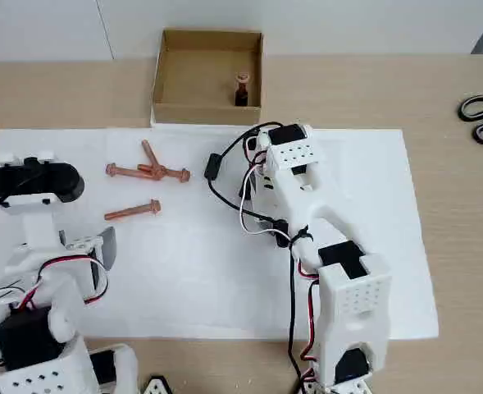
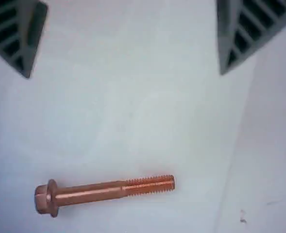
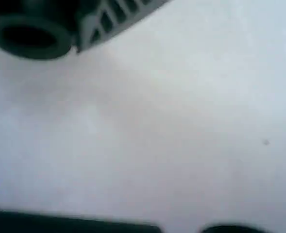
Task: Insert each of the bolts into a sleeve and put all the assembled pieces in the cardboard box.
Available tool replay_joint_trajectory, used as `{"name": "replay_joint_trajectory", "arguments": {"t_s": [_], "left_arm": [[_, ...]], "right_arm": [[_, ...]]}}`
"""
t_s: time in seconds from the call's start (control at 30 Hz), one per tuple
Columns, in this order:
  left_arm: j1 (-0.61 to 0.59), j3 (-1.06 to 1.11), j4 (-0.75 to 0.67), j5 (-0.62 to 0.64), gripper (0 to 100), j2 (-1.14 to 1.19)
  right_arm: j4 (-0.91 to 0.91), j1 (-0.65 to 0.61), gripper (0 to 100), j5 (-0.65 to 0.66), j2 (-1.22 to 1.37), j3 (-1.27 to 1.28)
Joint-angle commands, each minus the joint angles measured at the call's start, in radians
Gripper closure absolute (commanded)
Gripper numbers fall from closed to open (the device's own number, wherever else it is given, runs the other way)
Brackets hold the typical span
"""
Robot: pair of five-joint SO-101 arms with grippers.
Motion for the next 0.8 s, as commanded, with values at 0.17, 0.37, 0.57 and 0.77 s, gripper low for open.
{"name": "replay_joint_trajectory", "arguments": {"t_s": [0.17,0.37,0.57,0.77], "left_arm": [[-0.005,-0.005,0.005,0.0,76,-0.009],[-0.005,-0.005,0.005,0.0,76,-0.009],[-0.005,-0.005,0.003,0.0,76,-0.009],[-0.005,-0.005,0.003,-0.002,76,-0.009]], "right_arm": [[0.012,-0.004,80.8,-0.006,-0.013,-0.054],[0.047,-0.012,80.8,-0.006,-0.013,-0.049],[0.061,-0.045,80.8,-0.006,-0.007,-0.046],[0.061,-0.079,80.8,-0.006,-0.004,-0.046]]}}
